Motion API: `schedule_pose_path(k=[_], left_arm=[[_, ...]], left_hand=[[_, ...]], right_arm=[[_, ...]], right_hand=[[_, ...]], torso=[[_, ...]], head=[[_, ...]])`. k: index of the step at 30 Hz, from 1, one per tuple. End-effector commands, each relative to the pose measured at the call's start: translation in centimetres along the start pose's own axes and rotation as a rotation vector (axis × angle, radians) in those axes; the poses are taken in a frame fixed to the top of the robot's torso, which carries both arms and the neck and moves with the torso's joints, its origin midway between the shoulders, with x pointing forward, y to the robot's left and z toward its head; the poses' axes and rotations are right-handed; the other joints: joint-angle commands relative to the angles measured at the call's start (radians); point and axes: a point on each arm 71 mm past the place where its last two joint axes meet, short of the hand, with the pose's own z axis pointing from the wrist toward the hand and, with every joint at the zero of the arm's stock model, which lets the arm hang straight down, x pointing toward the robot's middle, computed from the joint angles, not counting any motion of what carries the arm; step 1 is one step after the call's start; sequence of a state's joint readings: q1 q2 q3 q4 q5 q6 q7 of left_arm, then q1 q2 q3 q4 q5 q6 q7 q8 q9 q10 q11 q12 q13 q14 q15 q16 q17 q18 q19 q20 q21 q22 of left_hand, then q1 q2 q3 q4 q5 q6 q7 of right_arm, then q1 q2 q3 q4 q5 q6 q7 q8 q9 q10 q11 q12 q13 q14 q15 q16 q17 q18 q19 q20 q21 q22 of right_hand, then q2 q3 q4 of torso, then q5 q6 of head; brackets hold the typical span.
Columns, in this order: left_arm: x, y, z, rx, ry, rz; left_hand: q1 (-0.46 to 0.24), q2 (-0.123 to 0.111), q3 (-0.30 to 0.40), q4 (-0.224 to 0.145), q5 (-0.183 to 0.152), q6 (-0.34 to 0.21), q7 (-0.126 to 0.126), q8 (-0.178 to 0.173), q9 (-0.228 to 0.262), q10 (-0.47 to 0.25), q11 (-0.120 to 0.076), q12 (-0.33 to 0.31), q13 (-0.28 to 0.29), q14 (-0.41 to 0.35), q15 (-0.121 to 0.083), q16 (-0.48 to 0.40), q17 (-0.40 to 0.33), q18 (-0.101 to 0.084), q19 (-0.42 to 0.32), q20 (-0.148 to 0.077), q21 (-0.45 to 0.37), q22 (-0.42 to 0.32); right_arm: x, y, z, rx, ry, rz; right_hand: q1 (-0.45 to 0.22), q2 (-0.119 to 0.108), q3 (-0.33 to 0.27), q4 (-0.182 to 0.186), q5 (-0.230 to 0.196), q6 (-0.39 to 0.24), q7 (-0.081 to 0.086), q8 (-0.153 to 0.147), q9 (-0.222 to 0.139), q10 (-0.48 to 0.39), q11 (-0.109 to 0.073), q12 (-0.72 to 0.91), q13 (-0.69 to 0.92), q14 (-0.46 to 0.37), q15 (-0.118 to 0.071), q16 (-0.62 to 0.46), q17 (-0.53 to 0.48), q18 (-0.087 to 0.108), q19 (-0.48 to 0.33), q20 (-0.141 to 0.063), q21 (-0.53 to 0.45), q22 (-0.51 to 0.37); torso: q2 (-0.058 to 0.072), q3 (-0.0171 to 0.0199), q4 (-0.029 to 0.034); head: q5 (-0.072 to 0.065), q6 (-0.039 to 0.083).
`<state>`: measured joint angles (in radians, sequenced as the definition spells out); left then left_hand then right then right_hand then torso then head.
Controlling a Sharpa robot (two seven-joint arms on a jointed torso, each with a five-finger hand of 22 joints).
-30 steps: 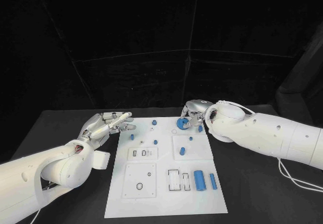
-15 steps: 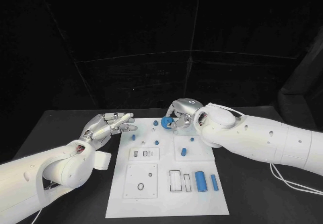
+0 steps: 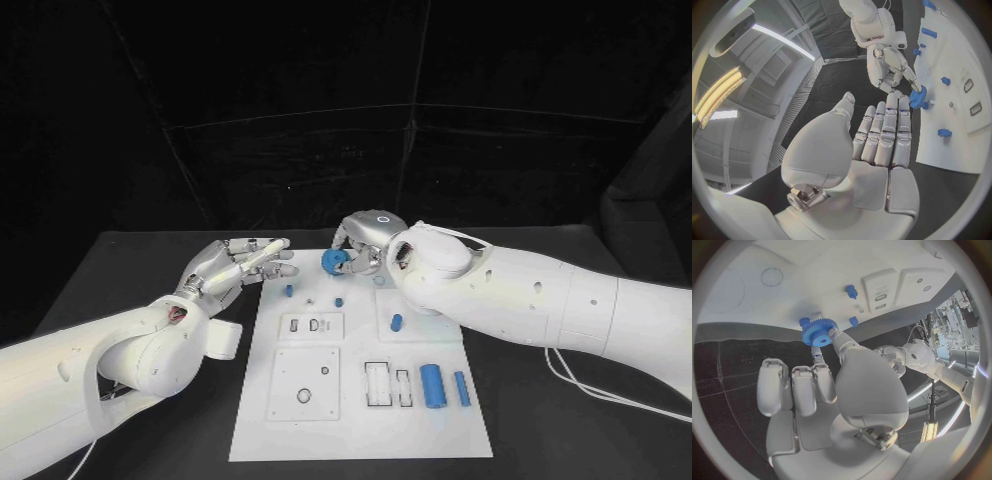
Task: Assemble the parts on the task board
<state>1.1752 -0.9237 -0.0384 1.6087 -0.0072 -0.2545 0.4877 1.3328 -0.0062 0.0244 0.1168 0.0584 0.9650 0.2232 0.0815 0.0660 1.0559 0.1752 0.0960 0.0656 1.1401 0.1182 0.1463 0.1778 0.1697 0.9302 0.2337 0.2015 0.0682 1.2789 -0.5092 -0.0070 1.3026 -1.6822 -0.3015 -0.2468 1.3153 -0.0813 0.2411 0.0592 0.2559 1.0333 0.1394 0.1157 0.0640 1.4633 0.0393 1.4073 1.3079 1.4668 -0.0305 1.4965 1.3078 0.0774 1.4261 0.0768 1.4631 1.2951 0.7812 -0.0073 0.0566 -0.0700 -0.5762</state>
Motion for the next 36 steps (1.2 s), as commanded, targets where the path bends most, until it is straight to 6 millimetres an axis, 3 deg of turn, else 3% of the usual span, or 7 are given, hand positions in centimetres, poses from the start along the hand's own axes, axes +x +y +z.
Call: schedule_pose_path(k=[1, 15, 21, 25, 28, 32, 36], left_arm=[[0.2, -0.1, 0.1, 0.009, 0.018, -0.004], [0.3, -0.1, 0.1, 0.010, 0.020, -0.005], [0.3, -0.1, 0.1, 0.009, 0.019, -0.004], [0.3, -0.1, 0.1, 0.008, 0.017, -0.004], [0.3, -0.1, 0.1, 0.007, 0.016, -0.003], [0.2, -0.1, 0.1, 0.007, 0.016, -0.003], [0.2, -0.1, 0.1, 0.006, 0.015, -0.002]], left_hand=[[-0.003, 0.008, 0.000, -0.005, -0.006, 0.000, 0.002, -0.005, -0.001, -0.004, -0.004, -0.005, -0.001, 0.000, 0.005, -0.003, 0.002, 0.015, 0.005, 0.005, -0.006, -0.001], [-0.003, 0.008, 0.000, -0.006, -0.006, 0.000, 0.002, -0.005, -0.001, -0.004, -0.004, -0.005, -0.001, 0.000, 0.005, -0.004, 0.002, 0.015, 0.005, 0.005, -0.007, -0.001], [-0.002, 0.009, 0.000, -0.007, -0.006, 0.000, 0.002, -0.005, -0.001, -0.004, -0.004, -0.005, -0.001, -0.001, 0.005, -0.005, 0.002, 0.015, 0.005, 0.005, -0.007, -0.001], [-0.002, 0.009, 0.000, -0.007, -0.006, 0.000, 0.002, -0.006, -0.001, -0.004, -0.004, -0.006, -0.001, -0.001, 0.005, -0.005, 0.002, 0.015, 0.005, 0.005, -0.007, -0.002], [-0.002, 0.009, 0.000, -0.007, -0.006, 0.000, 0.002, -0.006, -0.001, -0.004, -0.004, -0.006, -0.001, -0.001, 0.005, -0.005, 0.002, 0.015, 0.005, 0.005, -0.007, -0.002], [-0.002, 0.009, 0.000, -0.008, -0.006, 0.000, 0.002, -0.006, -0.001, -0.005, -0.004, -0.006, -0.001, -0.001, 0.005, -0.006, 0.002, 0.015, 0.004, 0.005, -0.008, -0.002], [-0.002, 0.009, 0.000, -0.008, -0.006, 0.000, 0.002, -0.006, -0.001, -0.005, -0.004, -0.006, -0.001, -0.001, 0.005, -0.006, 0.002, 0.015, 0.004, 0.005, -0.008, -0.002]], right_arm=[[0.6, 0.4, 0.3, -0.016, 0.054, -0.033], [1.8, 0.8, 1.1, 0.001, 0.069, -0.058], [2.1, 1.2, 1.3, -0.010, 0.085, -0.057], [2.2, 1.4, 1.3, -0.005, 0.100, -0.052], [2.3, 1.3, 1.3, 0.006, 0.103, -0.053], [2.3, 1.1, 1.4, 0.019, 0.108, -0.057], [2.4, 0.9, 1.3, 0.026, 0.123, -0.061]], right_hand=[[-0.011, -0.001, 0.004, 0.000, -0.003, 0.010, -0.010, -0.001, 0.001, 0.010, 0.002, -0.004, 0.098, 0.062, -0.001, 0.004, 0.034, -0.020, 0.005, 0.000, 0.004, 0.001], [-0.027, -0.019, 0.011, 0.002, -0.015, -0.009, -0.003, -0.014, 0.000, -0.002, 0.008, -0.023, 0.082, 0.062, 0.004, 0.003, 0.033, -0.020, 0.004, 0.004, 0.004, 0.001], [-0.062, -0.048, -0.015, 0.014, -0.106, -0.049, 0.006, -0.039, 0.001, -0.018, 0.018, -0.049, 0.062, 0.063, 0.013, 0.005, 0.041, -0.020, 0.001, 0.012, 0.001, -0.003], [-0.095, -0.066, -0.088, 0.050, -0.178, -0.089, 0.017, -0.054, 0.001, -0.033, 0.029, -0.071, 0.044, 0.063, 0.023, 0.006, 0.048, -0.019, -0.001, 0.021, -0.001, -0.006], [-0.077, -0.061, -0.153, 0.090, -0.178, -0.111, 0.026, -0.051, 0.002, -0.038, 0.036, -0.078, 0.039, 0.064, 0.028, 0.007, 0.052, -0.019, -0.002, 0.029, -0.001, -0.007], [-0.070, -0.058, -0.206, 0.158, -0.167, -0.124, 0.029, -0.053, 0.002, -0.042, 0.041, -0.082, 0.037, 0.064, 0.034, 0.009, 0.058, -0.019, -0.002, 0.033, -0.001, -0.006], [-0.104, -0.031, -0.240, 0.226, -0.100, -0.116, 0.028, -0.050, 0.004, -0.040, 0.040, -0.079, 0.040, 0.065, 0.033, 0.011, 0.064, -0.019, -0.001, 0.034, 0.000, -0.004]], torso=[[0.000, 0.0012, -0.0027], [0.000, 0.0017, -0.0038], [-0.001, 0.0012, -0.0038], [-0.001, 0.0015, -0.0036], [-0.001, 0.0016, -0.0037], [-0.001, 0.0010, -0.0033], [-0.001, 0.0017, -0.0038]], head=[[0.002, -0.002], [0.005, -0.005], [0.006, -0.008], [0.005, -0.007], [0.005, -0.008], [0.005, -0.008], [0.005, -0.007]])
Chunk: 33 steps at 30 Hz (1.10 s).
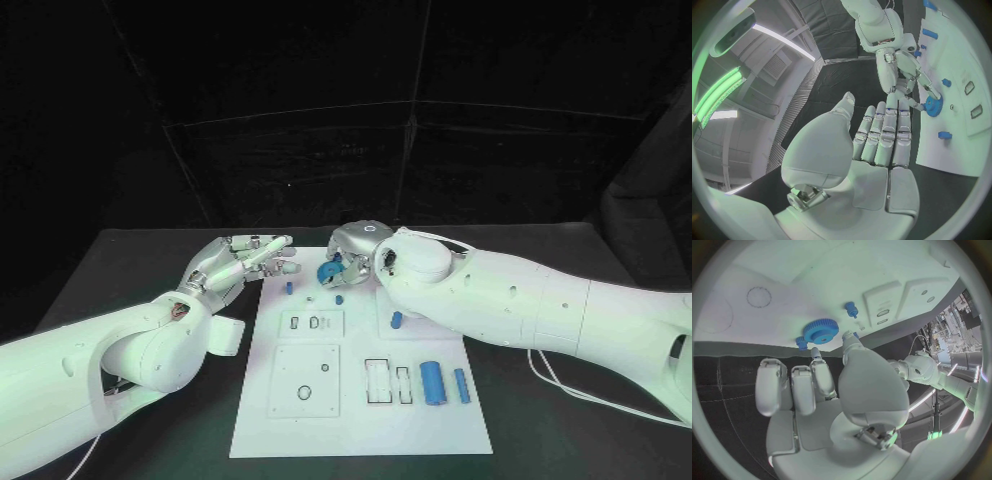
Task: Assemble the parts on the task board
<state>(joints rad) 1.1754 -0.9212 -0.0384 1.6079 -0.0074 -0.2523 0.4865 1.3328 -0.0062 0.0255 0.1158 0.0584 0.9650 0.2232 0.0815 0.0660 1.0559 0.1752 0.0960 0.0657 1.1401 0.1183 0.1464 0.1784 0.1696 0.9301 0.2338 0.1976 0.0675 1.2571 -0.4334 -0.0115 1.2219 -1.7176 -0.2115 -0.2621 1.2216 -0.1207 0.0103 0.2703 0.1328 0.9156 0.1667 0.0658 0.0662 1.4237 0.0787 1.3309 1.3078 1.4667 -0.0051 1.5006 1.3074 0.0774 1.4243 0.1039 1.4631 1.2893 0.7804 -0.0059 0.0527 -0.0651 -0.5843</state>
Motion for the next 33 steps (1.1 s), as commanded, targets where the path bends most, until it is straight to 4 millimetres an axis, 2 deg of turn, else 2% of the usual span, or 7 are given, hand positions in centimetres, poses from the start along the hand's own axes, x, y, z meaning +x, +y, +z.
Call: schedule_pose_path(k=[1, 7, 15, 18, 21, 23, 33], left_arm=[[0.1, -0.1, 0.0, 0.007, 0.011, -0.001], [0.0, -0.2, 0.0, 0.007, 0.010, 0.000], [-0.3, -0.2, -0.1, 0.009, 0.006, 0.002], [-0.4, -0.2, -0.2, 0.009, 0.005, 0.002], [-0.4, -0.2, -0.1, 0.009, 0.005, 0.002], [-0.4, -0.2, -0.1, 0.009, 0.006, 0.001], [-0.4, -0.1, 0.1, 0.009, 0.007, 0.001]], left_hand=[[-0.002, 0.009, -0.001, -0.007, -0.006, -0.001, 0.002, -0.006, -0.001, -0.005, -0.004, -0.006, -0.001, -0.001, 0.005, -0.006, 0.002, 0.015, 0.004, 0.005, -0.004, -0.001], [-0.002, 0.009, -0.002, -0.007, -0.006, -0.001, 0.003, -0.006, -0.001, -0.005, -0.004, -0.006, -0.001, -0.001, 0.005, -0.006, 0.002, 0.015, 0.004, 0.005, -0.004, -0.001], [-0.002, 0.010, -0.002, -0.007, -0.006, -0.001, 0.003, -0.007, -0.001, -0.006, -0.004, -0.007, -0.001, -0.002, 0.005, -0.007, 0.002, 0.015, 0.004, 0.005, -0.005, -0.001], [-0.002, 0.010, -0.002, -0.008, -0.006, -0.001, 0.003, -0.007, -0.001, -0.006, -0.004, -0.007, -0.001, -0.002, 0.005, -0.007, 0.002, 0.015, 0.004, 0.005, -0.005, -0.001], [-0.002, 0.010, -0.002, -0.008, -0.006, -0.001, 0.003, -0.007, -0.001, -0.006, -0.004, -0.007, -0.001, -0.002, 0.005, -0.007, 0.002, 0.015, 0.004, 0.005, -0.005, -0.001], [-0.002, 0.010, -0.002, -0.008, -0.006, -0.001, 0.003, -0.007, -0.001, -0.006, -0.004, -0.007, -0.001, -0.002, 0.005, -0.007, 0.002, 0.015, 0.004, 0.005, -0.005, -0.001], [-0.002, 0.010, -0.002, -0.008, -0.006, -0.001, 0.002, -0.007, -0.001, -0.006, -0.004, -0.007, -0.001, -0.002, 0.005, -0.008, 0.002, 0.015, 0.004, 0.005, -0.005, -0.001]], right_arm=[[0.1, -0.2, 0.0, 0.016, 0.027, -0.010], [-0.7, -0.9, -0.7, 0.014, -0.068, 0.038], [-2.1, -5.1, -4.6, -0.062, -0.204, 0.284], [-2.0, -7.9, -6.3, -0.047, -0.171, 0.379], [-2.0, -10.5, -7.9, -0.038, -0.154, 0.422], [-2.1, -11.9, -8.9, -0.026, -0.152, 0.435], [-2.1, -16.2, -11.5, 0.053, -0.144, 0.442]], right_hand=[[-0.020, 0.016, -0.018, 0.018, 0.035, 0.006, -0.001, 0.001, 0.003, 0.000, 0.000, -0.002, 0.041, 0.066, 0.008, 0.007, 0.066, -0.019, 0.001, 0.006, 0.001, 0.002], [-0.031, 0.050, -0.055, 0.011, 0.098, 0.016, -0.003, 0.001, 0.002, 0.013, -0.002, 0.019, 0.060, 0.067, 0.006, 0.009, 0.074, -0.021, 0.006, 0.005, 0.005, 0.012], [0.090, 0.073, -0.050, -0.061, 0.102, 0.023, -0.006, -0.001, 0.001, 0.017, -0.005, 0.028, 0.071, 0.067, 0.003, 0.009, 0.075, -0.021, 0.005, 0.002, 0.005, 0.012], [0.132, 0.069, -0.044, -0.096, 0.103, 0.029, -0.007, 0.001, 0.002, 0.012, -0.007, 0.021, 0.067, 0.066, 0.002, 0.007, 0.073, -0.019, -0.002, 0.001, 0.001, 0.002], [0.139, 0.041, -0.064, -0.113, 0.112, 0.011, -0.004, -0.004, -0.001, 0.006, -0.004, 0.015, 0.063, 0.069, 0.004, 0.012, 0.090, -0.018, -0.007, 0.002, -0.003, -0.005], [0.144, 0.035, -0.069, -0.119, 0.110, 0.012, -0.004, -0.001, 0.000, 0.005, -0.004, 0.015, 0.063, 0.069, 0.005, 0.013, 0.093, -0.018, -0.007, 0.003, -0.003, -0.004], [0.169, 0.039, -0.073, -0.138, 0.116, 0.008, -0.003, -0.002, 0.000, 0.003, -0.003, 0.014, 0.061, 0.070, 0.005, 0.013, 0.096, -0.018, -0.006, 0.003, -0.003, -0.003]], torso=[[0.000, 0.0004, -0.0003], [0.000, 0.0018, -0.0022], [-0.005, 0.0010, -0.0132], [-0.007, 0.0015, -0.0200], [-0.008, 0.0027, -0.0268], [-0.009, 0.0047, -0.0294], [-0.007, 0.0066, -0.0275]], head=[[0.000, 0.001], [-0.001, 0.004], [-0.011, 0.013], [-0.011, 0.015], [-0.014, 0.018], [-0.016, 0.020], [-0.022, 0.020]])
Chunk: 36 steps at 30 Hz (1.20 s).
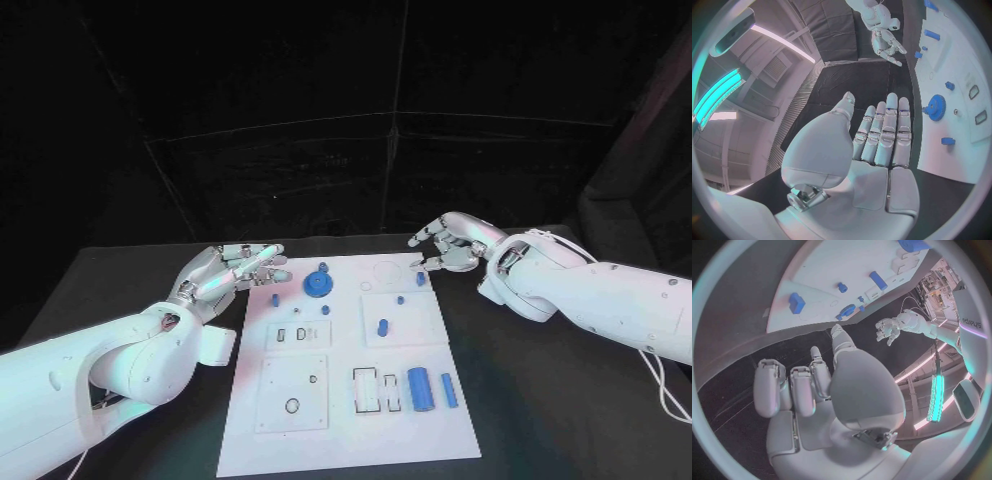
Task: Assemble the parts on the task board
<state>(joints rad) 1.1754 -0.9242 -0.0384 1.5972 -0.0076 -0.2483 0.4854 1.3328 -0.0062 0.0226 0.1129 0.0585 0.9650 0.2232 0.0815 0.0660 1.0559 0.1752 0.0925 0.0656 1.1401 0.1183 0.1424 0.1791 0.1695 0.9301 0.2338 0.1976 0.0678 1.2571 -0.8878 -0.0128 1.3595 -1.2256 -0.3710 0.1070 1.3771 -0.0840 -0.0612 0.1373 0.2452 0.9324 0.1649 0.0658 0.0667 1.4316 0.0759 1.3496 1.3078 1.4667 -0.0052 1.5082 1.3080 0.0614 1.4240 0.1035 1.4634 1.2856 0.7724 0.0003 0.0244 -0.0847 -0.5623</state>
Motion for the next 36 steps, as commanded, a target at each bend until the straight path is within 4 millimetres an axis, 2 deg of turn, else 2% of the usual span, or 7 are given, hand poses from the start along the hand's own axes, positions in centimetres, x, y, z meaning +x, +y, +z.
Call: schedule_pose_path(k=[1, 6, 11, 17, 24, 31, 36], left_arm=[[0.1, -0.1, 0.1, 0.010, 0.015, -0.003], [0.1, -0.1, 0.2, 0.013, 0.016, -0.003], [-0.1, 0.0, 0.2, 0.014, 0.013, -0.002], [0.0, 0.0, 0.3, 0.013, 0.015, -0.003], [-0.1, 0.0, 0.3, 0.012, 0.013, -0.002], [-0.1, 0.1, 0.4, 0.010, 0.013, -0.002], [-0.1, 0.1, 0.4, 0.009, 0.012, -0.001]], left_hand=[[-0.002, 0.010, 0.001, -0.005, -0.006, -0.001, 0.002, -0.007, -0.001, -0.006, -0.004, -0.003, -0.001, -0.002, 0.005, -0.004, 0.001, 0.015, 0.004, 0.005, -0.005, -0.001], [-0.011, 0.009, -0.006, -0.004, -0.006, -0.002, 0.004, -0.008, -0.001, -0.006, -0.003, -0.005, -0.001, -0.001, 0.006, -0.007, 0.003, 0.015, 0.005, 0.006, -0.008, -0.001], [-0.011, 0.009, -0.006, -0.004, -0.006, -0.002, 0.004, -0.008, -0.001, -0.006, -0.003, -0.005, -0.001, -0.001, 0.006, -0.007, 0.003, 0.015, 0.005, 0.006, -0.008, -0.001], [-0.011, 0.009, -0.006, -0.004, -0.006, -0.002, 0.004, -0.008, -0.001, -0.006, -0.003, -0.005, -0.001, -0.001, 0.006, -0.007, 0.003, 0.015, 0.005, 0.006, -0.008, -0.001], [-0.011, 0.008, -0.007, -0.004, -0.006, -0.002, 0.004, -0.008, -0.001, -0.006, -0.003, -0.005, -0.001, -0.001, 0.006, -0.007, 0.003, 0.015, 0.005, 0.006, -0.009, -0.001], [-0.011, 0.009, -0.007, -0.004, -0.006, -0.002, 0.004, -0.008, -0.001, -0.006, -0.003, -0.005, -0.001, -0.001, 0.006, -0.007, 0.003, 0.015, 0.005, 0.006, -0.009, -0.001], [-0.011, 0.009, -0.007, -0.004, -0.006, -0.002, 0.004, -0.009, -0.001, -0.006, -0.003, -0.005, -0.001, -0.001, 0.006, -0.008, 0.003, 0.015, 0.005, 0.006, -0.009, -0.001]], right_arm=[[0.0, -0.5, -0.2, -0.014, 0.021, 0.053], [0.8, -1.7, -0.7, 0.021, 0.040, 0.073], [1.5, -2.4, -0.9, 0.045, 0.054, 0.085], [1.9, -3.0, -0.8, 0.060, 0.068, 0.085], [2.3, -3.1, -0.7, 0.066, 0.079, 0.077], [2.8, -3.2, -0.6, 0.064, 0.101, 0.053], [3.2, -3.3, -0.6, 0.066, 0.114, 0.048]], right_hand=[[0.015, 0.002, -0.001, -0.007, 0.005, -0.010, -0.001, -0.002, 0.000, -0.005, -0.001, -0.005, 0.061, 0.070, 0.005, 0.006, 0.095, -0.002, -0.006, 0.004, -0.003, 0.001], [0.008, 0.001, -0.009, -0.006, -0.006, -0.016, -0.001, -0.003, -0.001, -0.006, 0.000, -0.006, 0.060, 0.070, 0.005, 0.006, 0.095, -0.001, -0.007, 0.004, -0.004, -0.001], [0.010, 0.003, -0.009, -0.007, -0.007, -0.014, 0.000, -0.001, 0.000, -0.006, 0.001, -0.006, 0.061, 0.070, 0.006, 0.006, 0.096, -0.002, -0.007, 0.004, -0.004, 0.000], [0.024, 0.012, -0.007, -0.019, -0.003, -0.008, -0.001, 0.002, 0.001, -0.004, 0.000, -0.003, 0.063, 0.070, 0.006, 0.007, 0.100, -0.002, -0.006, 0.005, -0.003, 0.001], [0.036, 0.023, -0.002, -0.030, -0.005, 0.003, -0.003, 0.006, 0.003, -0.004, -0.002, -0.002, 0.064, 0.071, 0.004, 0.007, 0.102, -0.002, -0.005, 0.004, -0.003, 0.002], [0.087, 0.044, 0.030, -0.079, -0.043, 0.036, -0.010, 0.015, 0.005, 0.001, -0.009, 0.004, 0.069, 0.071, -0.002, 0.008, 0.105, -0.003, -0.003, -0.002, -0.001, 0.006], [0.088, 0.044, 0.031, -0.083, -0.047, 0.039, -0.010, 0.016, 0.005, 0.002, -0.009, 0.005, 0.070, 0.072, -0.002, 0.008, 0.107, -0.003, -0.002, -0.002, 0.000, 0.007]], torso=[[0.001, 0.0014, 0.0007], [0.000, -0.0020, 0.0014], [0.000, -0.0010, -0.0011], [-0.001, -0.0025, 0.0016], [-0.001, -0.0021, 0.0006], [-0.001, -0.0023, 0.0012], [-0.001, -0.0028, 0.0007]], head=[[-0.003, -0.003], [-0.005, -0.007], [-0.001, -0.010], [-0.004, -0.013], [-0.005, -0.015], [-0.003, -0.019], [-0.004, -0.021]])
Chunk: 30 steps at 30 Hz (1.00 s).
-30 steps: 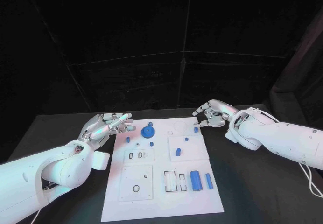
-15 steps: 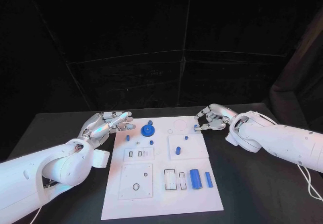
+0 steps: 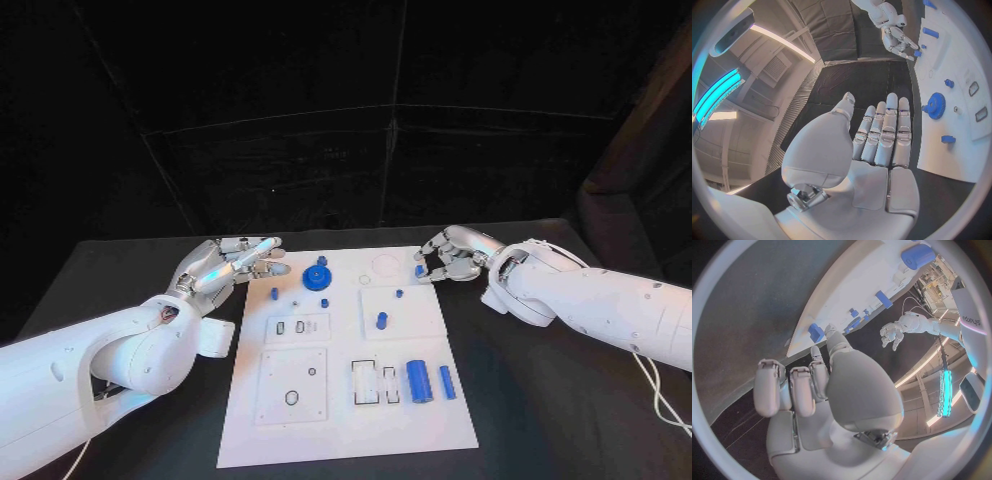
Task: Assemble the parts on the task board
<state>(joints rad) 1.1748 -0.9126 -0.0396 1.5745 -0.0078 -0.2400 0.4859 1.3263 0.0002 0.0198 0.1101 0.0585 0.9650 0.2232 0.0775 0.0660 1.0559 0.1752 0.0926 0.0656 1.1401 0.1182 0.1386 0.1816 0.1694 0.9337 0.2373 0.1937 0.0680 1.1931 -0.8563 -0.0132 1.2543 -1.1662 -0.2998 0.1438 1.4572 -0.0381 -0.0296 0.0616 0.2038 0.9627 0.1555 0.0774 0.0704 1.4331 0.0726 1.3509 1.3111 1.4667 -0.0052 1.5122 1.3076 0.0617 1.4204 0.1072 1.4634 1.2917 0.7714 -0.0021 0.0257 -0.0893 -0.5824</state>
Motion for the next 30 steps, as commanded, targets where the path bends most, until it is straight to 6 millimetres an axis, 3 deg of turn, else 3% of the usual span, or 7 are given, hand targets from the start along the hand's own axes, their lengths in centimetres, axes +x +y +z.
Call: schedule_pose_path(k=[1, 8, 14, 24, 30], left_arm=[[0.14, -0.13, 0.05, 0.010, 0.014, -0.003], [0.12, -0.11, 0.04, 0.009, 0.014, -0.003], [0.07, -0.11, 0.03, 0.008, 0.012, -0.002], [0.04, -0.09, 0.04, 0.007, 0.012, -0.002], [0.03, -0.07, 0.04, 0.005, 0.013, -0.002]], left_hand=[[-0.005, 0.002, -0.004, -0.002, -0.006, -0.002, 0.004, -0.005, -0.001, -0.006, -0.003, -0.005, -0.001, -0.001, 0.006, -0.004, 0.001, 0.015, 0.001, 0.002, -0.005, -0.002], [-0.005, 0.002, -0.004, -0.002, -0.006, -0.002, 0.004, -0.005, -0.001, -0.006, -0.003, -0.005, -0.001, -0.001, 0.006, -0.004, 0.001, 0.015, 0.001, 0.002, -0.005, -0.002], [-0.005, 0.002, -0.004, -0.002, -0.006, -0.002, 0.004, -0.005, -0.001, -0.006, -0.003, -0.005, -0.001, -0.001, 0.006, -0.004, 0.001, 0.015, 0.001, 0.002, -0.005, -0.002], [-0.005, 0.002, -0.004, -0.002, -0.006, -0.002, 0.004, -0.005, -0.001, -0.006, -0.003, -0.005, -0.001, -0.001, 0.006, -0.004, 0.001, 0.015, 0.001, 0.002, -0.005, -0.002], [-0.005, 0.002, -0.004, -0.002, -0.006, -0.002, 0.004, -0.005, -0.001, -0.006, -0.003, -0.005, -0.001, -0.001, 0.006, -0.004, 0.001, 0.015, 0.001, 0.002, -0.005, -0.002]], right_arm=[[0.29, 0.07, 0.05, -0.008, 0.024, -0.017], [0.56, -0.08, 0.12, -0.001, 0.031, -0.018], [0.74, -0.25, 0.21, 0.006, 0.030, -0.018], [0.97, -0.35, 0.40, 0.012, 0.034, -0.018], [0.99, -0.44, 0.42, 0.015, 0.037, -0.018]], right_hand=[[0.008, -0.002, 0.000, -0.008, -0.006, 0.009, -0.001, 0.004, 0.001, 0.001, -0.006, 0.004, 0.067, 0.072, -0.002, 0.004, 0.108, -0.003, 0.001, -0.006, 0.000, 0.001], [0.004, 0.001, 0.002, -0.008, -0.009, 0.013, -0.001, 0.005, 0.001, 0.002, -0.007, 0.005, 0.068, 0.072, -0.003, 0.004, 0.108, -0.003, 0.002, -0.006, 0.000, 0.002], [-0.004, 0.024, 0.016, -0.011, -0.019, 0.029, -0.003, 0.008, 0.001, 0.005, -0.009, 0.008, 0.070, 0.073, -0.004, 0.005, 0.111, -0.004, 0.003, -0.008, 0.001, 0.004], [-0.005, 0.082, 0.075, -0.028, -0.103, 0.083, -0.018, 0.019, 0.001, 0.009, -0.022, 0.012, 0.075, 0.073, -0.015, 0.005, 0.114, -0.004, 0.006, -0.017, 0.002, 0.008], [-0.004, 0.091, 0.099, -0.040, -0.127, 0.099, -0.024, 0.021, 0.000, 0.010, -0.027, 0.014, 0.077, 0.074, -0.020, 0.005, 0.116, -0.005, 0.007, -0.021, 0.003, 0.010]], torso=[[0.000, -0.0002, -0.0006], [0.000, -0.0005, 0.0001], [-0.001, -0.0002, -0.0001], [-0.001, 0.0002, 0.0006], [-0.001, 0.0004, -0.0004]], head=[[0.001, -0.002], [0.000, -0.005], [-0.001, -0.004], [-0.002, -0.006], [-0.002, -0.008]])
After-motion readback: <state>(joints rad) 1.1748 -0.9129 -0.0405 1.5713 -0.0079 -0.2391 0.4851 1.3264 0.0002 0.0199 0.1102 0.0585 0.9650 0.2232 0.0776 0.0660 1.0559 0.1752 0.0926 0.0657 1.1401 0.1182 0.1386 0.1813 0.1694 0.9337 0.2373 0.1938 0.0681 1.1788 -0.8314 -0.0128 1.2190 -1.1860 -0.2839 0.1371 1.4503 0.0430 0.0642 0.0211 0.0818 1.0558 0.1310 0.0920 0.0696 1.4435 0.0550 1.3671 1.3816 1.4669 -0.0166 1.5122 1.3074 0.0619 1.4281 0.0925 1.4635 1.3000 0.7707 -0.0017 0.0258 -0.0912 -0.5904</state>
